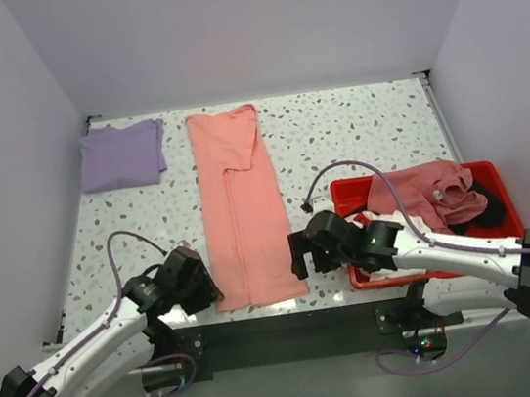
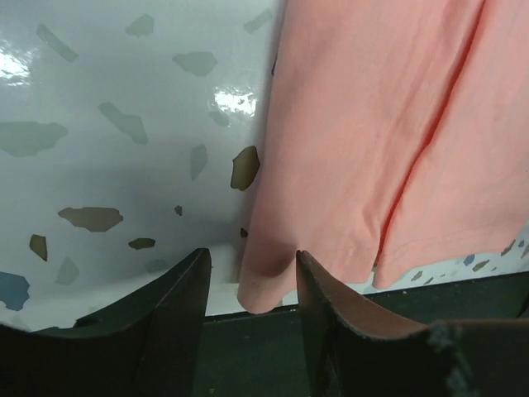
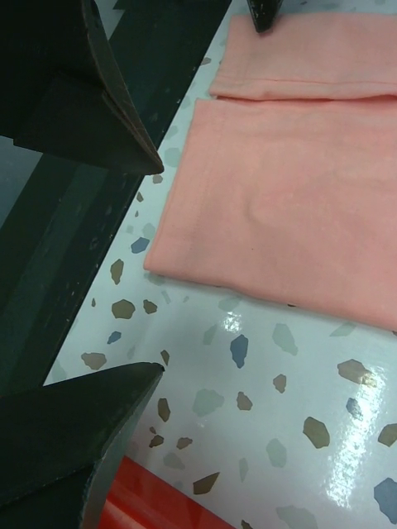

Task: Fold and stack the t-shirts
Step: Fold the tshirt

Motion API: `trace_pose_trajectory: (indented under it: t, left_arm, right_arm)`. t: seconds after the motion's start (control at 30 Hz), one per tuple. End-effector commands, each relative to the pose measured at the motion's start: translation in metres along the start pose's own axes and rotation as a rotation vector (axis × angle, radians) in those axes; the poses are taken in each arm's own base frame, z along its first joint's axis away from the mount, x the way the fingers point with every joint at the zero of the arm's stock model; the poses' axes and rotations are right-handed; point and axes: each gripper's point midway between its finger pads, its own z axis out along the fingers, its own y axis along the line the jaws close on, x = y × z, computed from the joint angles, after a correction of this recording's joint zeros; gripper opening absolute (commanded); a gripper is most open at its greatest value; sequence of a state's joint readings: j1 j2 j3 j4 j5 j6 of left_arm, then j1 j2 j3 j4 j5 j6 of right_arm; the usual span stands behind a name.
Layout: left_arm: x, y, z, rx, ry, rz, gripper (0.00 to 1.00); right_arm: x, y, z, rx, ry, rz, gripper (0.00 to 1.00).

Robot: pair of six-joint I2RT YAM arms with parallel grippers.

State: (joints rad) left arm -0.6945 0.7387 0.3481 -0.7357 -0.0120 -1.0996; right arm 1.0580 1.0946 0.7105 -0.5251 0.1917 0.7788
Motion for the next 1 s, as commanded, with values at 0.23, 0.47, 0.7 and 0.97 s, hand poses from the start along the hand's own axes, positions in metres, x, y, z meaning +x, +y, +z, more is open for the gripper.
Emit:
trace_pose_trajectory:
  t: [0.23, 0.47, 0.7, 0.97]
  left_arm:
    - [0.031, 0.004, 0.005, 0.037, 0.142, 0.008, 0.24]
    - [0.032, -0.001, 0.005, 0.068, 0.141, 0.017, 0.00]
    - [0.027, -0.005, 0.008, 0.079, 0.125, 0.027, 0.00]
    - [0.025, -0.005, 0.007, 0.080, 0.107, 0.020, 0.00]
  right_arm:
    - [0.005, 0.004, 0.019, -0.027, 0.034, 0.056, 0.99]
    - [0.020, 0.006, 0.023, -0.058, 0.090, 0.077, 0.96]
    - [0.048, 0.015, 0.032, -0.138, 0.191, 0.103, 0.86]
    - [0.059, 0.013, 0.051, -0.120, 0.230, 0.115, 0.63]
